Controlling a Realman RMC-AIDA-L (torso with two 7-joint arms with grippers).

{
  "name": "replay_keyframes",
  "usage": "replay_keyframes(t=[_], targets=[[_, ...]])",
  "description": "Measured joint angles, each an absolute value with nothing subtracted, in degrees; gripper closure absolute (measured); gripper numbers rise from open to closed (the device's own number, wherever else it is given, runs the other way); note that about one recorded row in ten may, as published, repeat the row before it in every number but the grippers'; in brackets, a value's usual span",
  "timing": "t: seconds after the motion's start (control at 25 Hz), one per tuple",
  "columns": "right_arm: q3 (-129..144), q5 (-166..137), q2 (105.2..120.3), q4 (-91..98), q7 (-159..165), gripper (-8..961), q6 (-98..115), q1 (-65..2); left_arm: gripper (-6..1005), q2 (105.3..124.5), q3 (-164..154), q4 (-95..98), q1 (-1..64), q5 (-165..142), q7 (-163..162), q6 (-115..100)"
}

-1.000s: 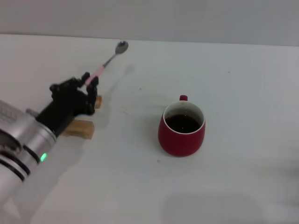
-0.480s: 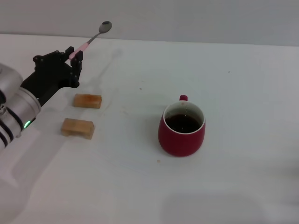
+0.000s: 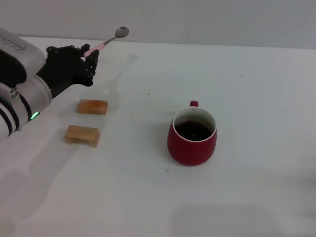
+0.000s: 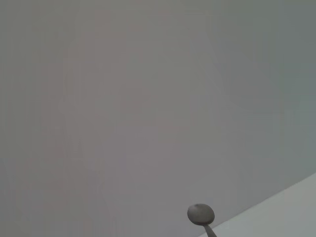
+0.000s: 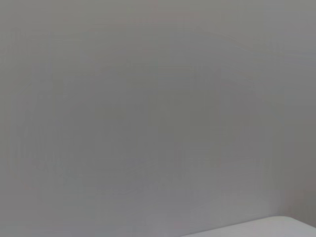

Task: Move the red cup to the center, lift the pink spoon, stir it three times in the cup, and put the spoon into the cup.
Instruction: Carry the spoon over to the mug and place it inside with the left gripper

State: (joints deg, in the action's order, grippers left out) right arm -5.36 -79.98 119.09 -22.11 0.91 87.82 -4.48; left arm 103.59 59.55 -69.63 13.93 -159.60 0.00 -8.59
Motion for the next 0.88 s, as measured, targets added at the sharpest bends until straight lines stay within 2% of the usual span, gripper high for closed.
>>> replay_keyframes(t=[0.2,0.32,0.64,0.88], targets=[[-5.4,-80.0,119.09,-22.0,1.0,954,87.7,-4.4,829,101.55,59.5,-77.2,14.5,-160.6,0.2,0.0],[-5.4,-80.0,119.09,-22.0,1.0,954,87.7,-4.3,829,101.34,60.4,-80.7,14.8,-160.5,2.1,4.8],[-5.4,-80.0,119.09,-21.9,1.0,953,87.3,-4.2,829,103.76,62.2,-82.8,15.2,-160.0,6.3,8.4],[-5.4,-80.0,119.09,-21.7,1.0,953,87.4,-3.7,830,103.94,62.5,-86.8,15.2,-159.8,6.8,11.2]])
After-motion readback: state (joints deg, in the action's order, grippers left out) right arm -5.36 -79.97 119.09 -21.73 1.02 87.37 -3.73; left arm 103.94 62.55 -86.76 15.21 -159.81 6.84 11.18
